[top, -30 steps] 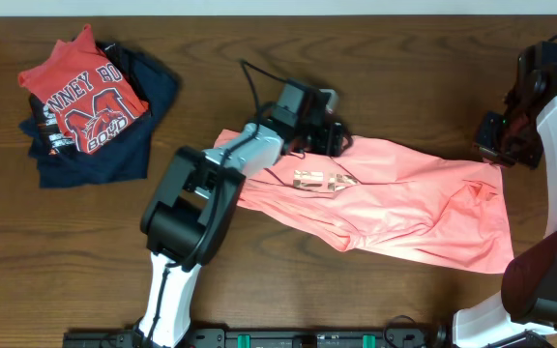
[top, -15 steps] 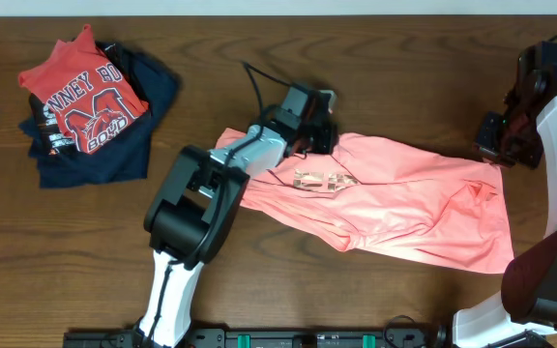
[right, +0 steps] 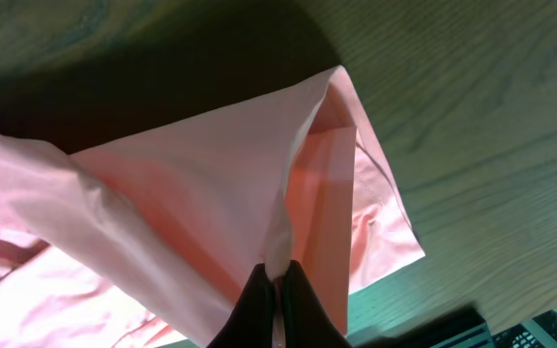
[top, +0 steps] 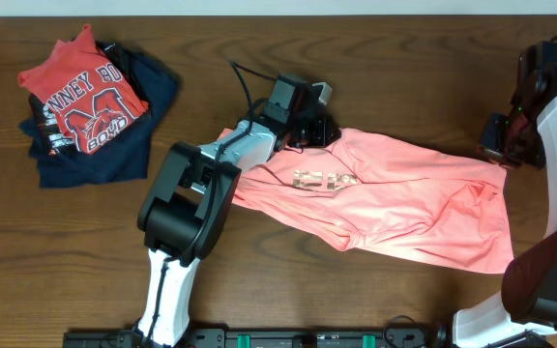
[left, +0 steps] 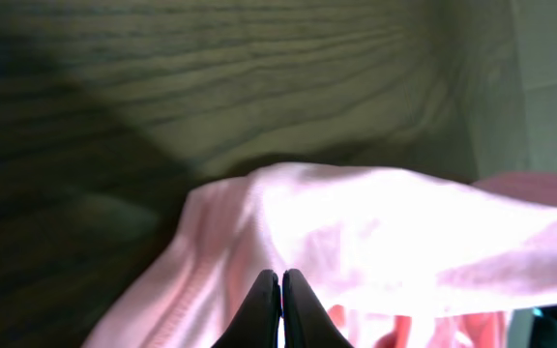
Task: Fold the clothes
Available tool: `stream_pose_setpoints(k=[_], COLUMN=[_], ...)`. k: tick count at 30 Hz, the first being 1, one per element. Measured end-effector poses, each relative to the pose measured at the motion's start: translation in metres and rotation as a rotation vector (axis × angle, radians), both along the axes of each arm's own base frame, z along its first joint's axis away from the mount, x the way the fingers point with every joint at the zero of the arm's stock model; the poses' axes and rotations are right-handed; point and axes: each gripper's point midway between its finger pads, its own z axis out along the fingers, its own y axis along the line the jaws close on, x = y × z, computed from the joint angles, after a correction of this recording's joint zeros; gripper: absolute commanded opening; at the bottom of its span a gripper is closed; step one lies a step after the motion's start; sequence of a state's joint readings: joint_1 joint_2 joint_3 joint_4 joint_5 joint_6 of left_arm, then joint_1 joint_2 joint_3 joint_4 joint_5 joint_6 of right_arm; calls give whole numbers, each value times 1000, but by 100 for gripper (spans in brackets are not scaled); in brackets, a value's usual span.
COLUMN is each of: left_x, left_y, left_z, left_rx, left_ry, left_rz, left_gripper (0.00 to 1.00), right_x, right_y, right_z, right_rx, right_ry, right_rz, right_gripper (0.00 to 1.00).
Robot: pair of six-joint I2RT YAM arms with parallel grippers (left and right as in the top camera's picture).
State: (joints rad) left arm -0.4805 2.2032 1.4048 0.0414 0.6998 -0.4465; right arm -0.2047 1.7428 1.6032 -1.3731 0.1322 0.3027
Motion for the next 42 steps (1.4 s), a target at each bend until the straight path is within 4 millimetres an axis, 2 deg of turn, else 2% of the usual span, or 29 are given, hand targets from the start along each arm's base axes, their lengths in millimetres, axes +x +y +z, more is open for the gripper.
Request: stream_pose_setpoints(k=[1,5,10,19,21,25,29,31,42], left_x=[0,-3,5,9,7,1,-4,-6,-6], left_y=[0,6,13,5,2,-4,-13,-15,-13], left_z=[1,-4,-12,-14,-14,-17,-21,-21,-18], left_rx=[-2,39,111,179,183,184,168,162,138], left_ry=[1,27,-6,-73,-79,-72,-76,-71,-52], left_rz=[-1,21,77,115,110,97,68,61,50], left_gripper=[46,61,64,64,57,31,22,7,6], right_x=[0,-2,-4,-4,-4,-4,-4,-4,-1], right_y=[-1,0,0,2,2,2,2,2,0], right_z=[0,0,0,0,0,0,0,0,0], right_rx=[0,1,4,11,11,12,12,12,10], right_ry=[1,6,16,16,15,15,15,15,3], right_rz=[-2,-2,-2,-2,-2,-1,-1,-2,-4], right_gripper=[1,1,1,1,1,1,1,1,1])
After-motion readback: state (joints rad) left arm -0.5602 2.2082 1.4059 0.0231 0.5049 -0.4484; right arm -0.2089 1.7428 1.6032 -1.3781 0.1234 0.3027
